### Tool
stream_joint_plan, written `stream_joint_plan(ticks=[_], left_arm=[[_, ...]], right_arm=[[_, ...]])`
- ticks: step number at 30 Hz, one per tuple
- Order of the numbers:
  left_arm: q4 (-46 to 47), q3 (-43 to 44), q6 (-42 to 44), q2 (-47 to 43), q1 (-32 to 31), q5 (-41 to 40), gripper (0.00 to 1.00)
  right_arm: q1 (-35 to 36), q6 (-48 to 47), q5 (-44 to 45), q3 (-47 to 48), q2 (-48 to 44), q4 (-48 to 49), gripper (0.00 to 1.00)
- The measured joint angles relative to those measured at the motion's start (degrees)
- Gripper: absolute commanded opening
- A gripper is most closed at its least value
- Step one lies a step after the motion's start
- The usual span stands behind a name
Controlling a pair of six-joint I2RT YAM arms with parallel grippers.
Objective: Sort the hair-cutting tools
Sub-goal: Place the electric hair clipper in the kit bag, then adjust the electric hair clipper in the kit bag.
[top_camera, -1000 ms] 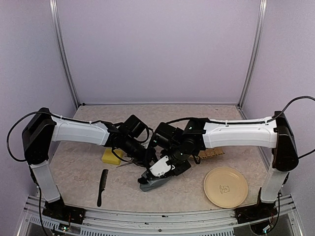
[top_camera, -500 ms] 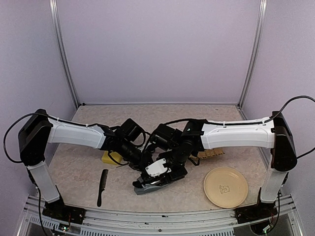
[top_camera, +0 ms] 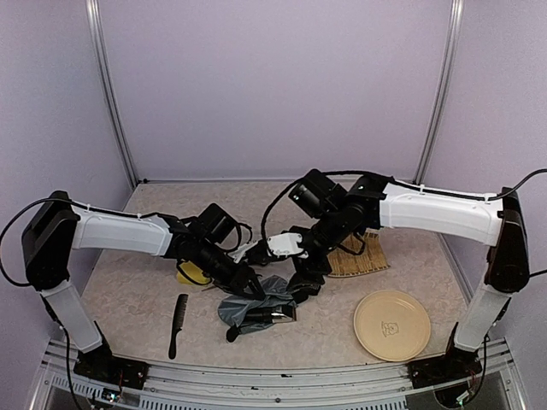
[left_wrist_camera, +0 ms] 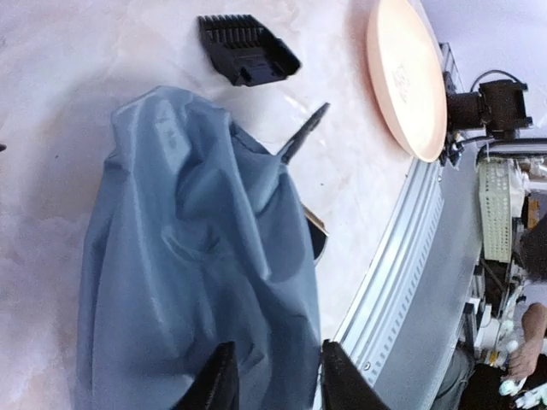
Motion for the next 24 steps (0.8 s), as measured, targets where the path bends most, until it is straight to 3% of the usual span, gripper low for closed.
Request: stream_joint_plan(ticks=[5, 11, 13, 16, 19, 24], left_arm=[[-1.5, 0.4, 2.6, -2.3, -2.8, -7.5, 0.45], [-1.0, 1.1, 6.7, -13.1, -10.7, -23.9, 0.46], [1.3, 0.2, 8.3, -17.1, -13.9, -30.6, 0.52], [5.3, -2.8, 11.9, -21.7, -20.3, -42.5, 0.68], [7.1, -3.7, 14.2, -21.1, -26.9, -52.9, 0.67], [7.8, -3.8, 17.1, -15.2, -33.0, -65.2, 0.57]], right_arm=[[-7.3, 3.2, -4.2, -9.7, -7.7, 4.4, 0.73], [-11.0, 6.5, -9.9, -23.3, -12.4, 10.7, 0.7], [-12.2, 7.6, -11.7, -26.2, -12.9, 12.8, 0.69], [-14.4, 9.3, -14.3, -28.1, -12.5, 15.9, 0.66], [-15.4, 10.3, -16.3, -28.3, -10.8, 19.2, 0.63], [-15.6, 11.2, -17.6, -28.3, -6.0, 21.2, 0.6]])
